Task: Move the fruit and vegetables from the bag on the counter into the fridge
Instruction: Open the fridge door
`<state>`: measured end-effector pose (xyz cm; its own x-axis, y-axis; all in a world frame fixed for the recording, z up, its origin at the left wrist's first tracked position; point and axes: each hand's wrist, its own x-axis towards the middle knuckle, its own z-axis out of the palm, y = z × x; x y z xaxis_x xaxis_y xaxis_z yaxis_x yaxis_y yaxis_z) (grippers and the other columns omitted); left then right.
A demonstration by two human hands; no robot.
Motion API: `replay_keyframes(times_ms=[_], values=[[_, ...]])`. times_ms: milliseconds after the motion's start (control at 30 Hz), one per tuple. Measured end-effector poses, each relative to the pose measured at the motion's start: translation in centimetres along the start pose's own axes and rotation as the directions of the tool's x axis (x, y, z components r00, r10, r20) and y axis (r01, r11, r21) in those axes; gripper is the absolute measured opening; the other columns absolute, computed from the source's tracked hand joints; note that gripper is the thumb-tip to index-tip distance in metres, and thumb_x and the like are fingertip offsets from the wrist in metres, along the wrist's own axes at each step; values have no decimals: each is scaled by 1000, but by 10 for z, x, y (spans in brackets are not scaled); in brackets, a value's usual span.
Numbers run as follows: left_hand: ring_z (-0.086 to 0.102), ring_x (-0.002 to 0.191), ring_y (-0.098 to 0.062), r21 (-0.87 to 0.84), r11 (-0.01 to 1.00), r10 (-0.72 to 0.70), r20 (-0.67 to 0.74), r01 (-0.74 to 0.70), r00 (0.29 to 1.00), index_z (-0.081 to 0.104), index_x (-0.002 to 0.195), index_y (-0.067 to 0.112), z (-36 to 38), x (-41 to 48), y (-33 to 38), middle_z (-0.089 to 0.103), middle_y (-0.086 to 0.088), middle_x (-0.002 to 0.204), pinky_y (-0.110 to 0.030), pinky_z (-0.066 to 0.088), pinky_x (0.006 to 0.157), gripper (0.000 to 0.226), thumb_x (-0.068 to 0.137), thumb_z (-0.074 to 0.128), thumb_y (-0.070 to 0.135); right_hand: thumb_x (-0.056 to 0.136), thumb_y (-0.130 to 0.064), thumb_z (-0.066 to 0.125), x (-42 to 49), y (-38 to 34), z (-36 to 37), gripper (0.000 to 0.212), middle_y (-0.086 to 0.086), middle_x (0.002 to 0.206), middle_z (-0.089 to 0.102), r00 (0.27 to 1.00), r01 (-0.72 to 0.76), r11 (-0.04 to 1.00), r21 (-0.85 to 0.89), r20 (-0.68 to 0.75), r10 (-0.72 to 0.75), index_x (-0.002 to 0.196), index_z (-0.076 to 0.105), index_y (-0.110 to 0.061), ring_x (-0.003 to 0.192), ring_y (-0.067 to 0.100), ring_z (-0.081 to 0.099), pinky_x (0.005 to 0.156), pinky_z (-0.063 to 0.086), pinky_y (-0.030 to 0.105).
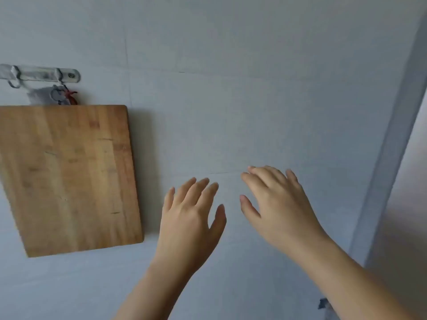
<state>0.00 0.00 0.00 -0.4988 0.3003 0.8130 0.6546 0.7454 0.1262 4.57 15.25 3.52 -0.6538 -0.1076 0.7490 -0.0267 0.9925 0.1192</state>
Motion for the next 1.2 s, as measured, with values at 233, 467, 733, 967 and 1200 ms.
replay_keyframes(times_ms=[233, 467, 733, 967, 1200], values=[[57, 112, -31, -308, 943, 111, -69, -127, 991, 63, 113, 7, 25, 4, 16, 65, -10, 114, -52, 44, 91, 44, 84, 42, 33, 77, -31, 37, -44, 20, -22, 41, 8, 101, 68, 985, -174, 953, -250, -49, 167, 95, 67, -9, 92, 27, 65, 80, 49, 51], [58, 111, -30, -515, 831, 243, -6, -211, 970, 63, 113, 7, 54, -19, 61, 65, -9, 114, -52, 45, 90, 46, 84, 41, 35, 77, -28, 38, -89, 31, -52, 39, 6, 96, 69, 962, -263, 864, -430, -54, 266, 93, 68, -9, 90, 27, 65, 82, 49, 51], [61, 105, -27, -640, 731, 309, 2, -236, 951, 64, 112, 8, 87, -22, 98, 67, -7, 110, -49, 46, 90, 45, 83, 42, 34, 76, -24, 39, -104, 95, -62, 35, 8, 96, 67, 963, -171, 774, -610, 63, 263, 91, 67, -9, 102, 29, 61, 90, 44, 52], [62, 103, -23, -713, 673, 322, 43, -197, 946, 64, 112, 9, 133, 1, 137, 67, -4, 110, -38, 41, 91, 46, 82, 42, 36, 80, -26, 40, -85, 157, -46, 34, 10, 116, 63, 983, 34, 745, -666, 156, 94, 96, 66, -10, 119, 28, 51, 101, 33, 53], [62, 104, -21, -723, 662, 336, 50, -198, 940, 63, 113, 10, 172, 20, 162, 67, -4, 110, -44, 47, 90, 45, 82, 42, 36, 85, -24, 41, -68, 207, -33, 27, 5, 79, 60, 954, 293, 597, -747, 272, -127, 73, 60, -10, 100, 27, 58, 107, 20, 57]])
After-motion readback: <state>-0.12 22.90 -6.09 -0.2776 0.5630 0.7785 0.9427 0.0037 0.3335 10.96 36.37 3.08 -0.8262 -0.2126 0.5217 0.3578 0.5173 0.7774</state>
